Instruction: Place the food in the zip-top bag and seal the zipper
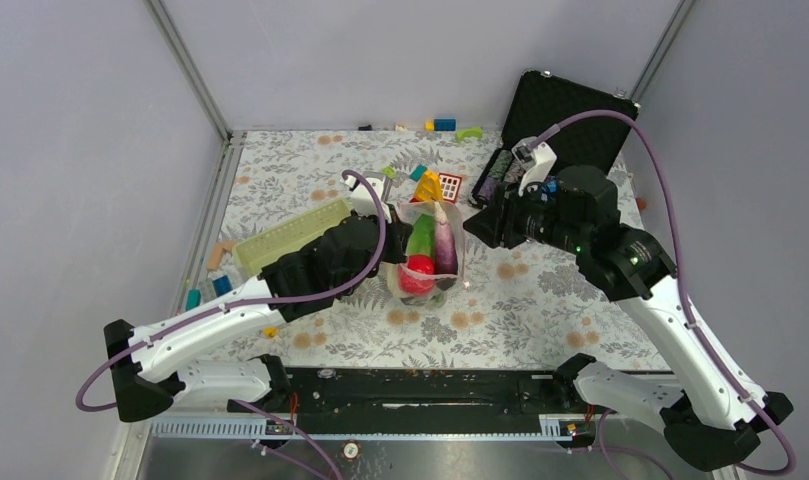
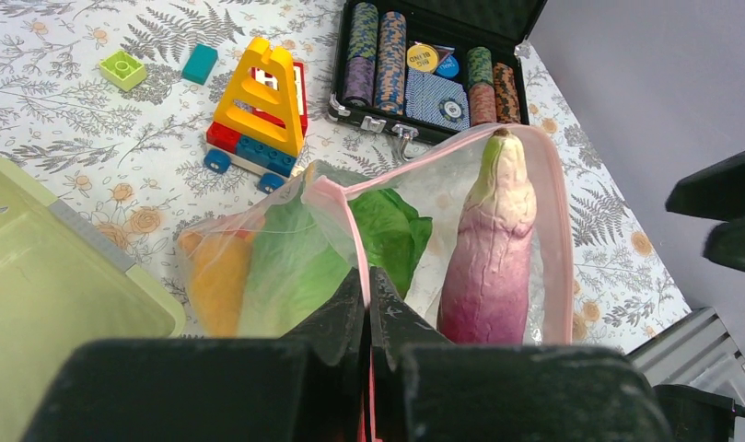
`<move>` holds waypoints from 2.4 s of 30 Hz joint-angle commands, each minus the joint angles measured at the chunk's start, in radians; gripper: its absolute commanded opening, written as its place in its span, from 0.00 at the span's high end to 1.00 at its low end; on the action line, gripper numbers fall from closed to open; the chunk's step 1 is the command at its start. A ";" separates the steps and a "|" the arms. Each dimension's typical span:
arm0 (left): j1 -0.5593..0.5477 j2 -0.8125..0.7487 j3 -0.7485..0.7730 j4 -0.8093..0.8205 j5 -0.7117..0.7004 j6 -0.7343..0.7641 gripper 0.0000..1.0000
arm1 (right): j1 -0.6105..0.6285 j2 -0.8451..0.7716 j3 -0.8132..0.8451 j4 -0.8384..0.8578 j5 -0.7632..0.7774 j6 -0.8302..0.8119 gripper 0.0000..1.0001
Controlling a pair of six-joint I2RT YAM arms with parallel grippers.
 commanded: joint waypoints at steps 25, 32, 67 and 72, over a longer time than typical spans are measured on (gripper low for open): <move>0.003 -0.055 0.042 0.087 -0.032 0.010 1.00 | 0.218 0.317 0.124 0.071 0.079 -0.182 0.71; 0.003 -0.067 0.040 0.095 -0.033 0.021 1.00 | 0.232 0.385 0.120 0.029 0.178 -0.165 0.71; 0.280 0.091 0.156 0.106 1.257 0.593 1.00 | 0.231 0.048 0.075 -0.053 0.268 -0.262 0.01; 0.280 0.150 0.243 -0.002 1.414 0.722 1.00 | 0.230 0.069 0.117 -0.116 0.356 -0.233 0.04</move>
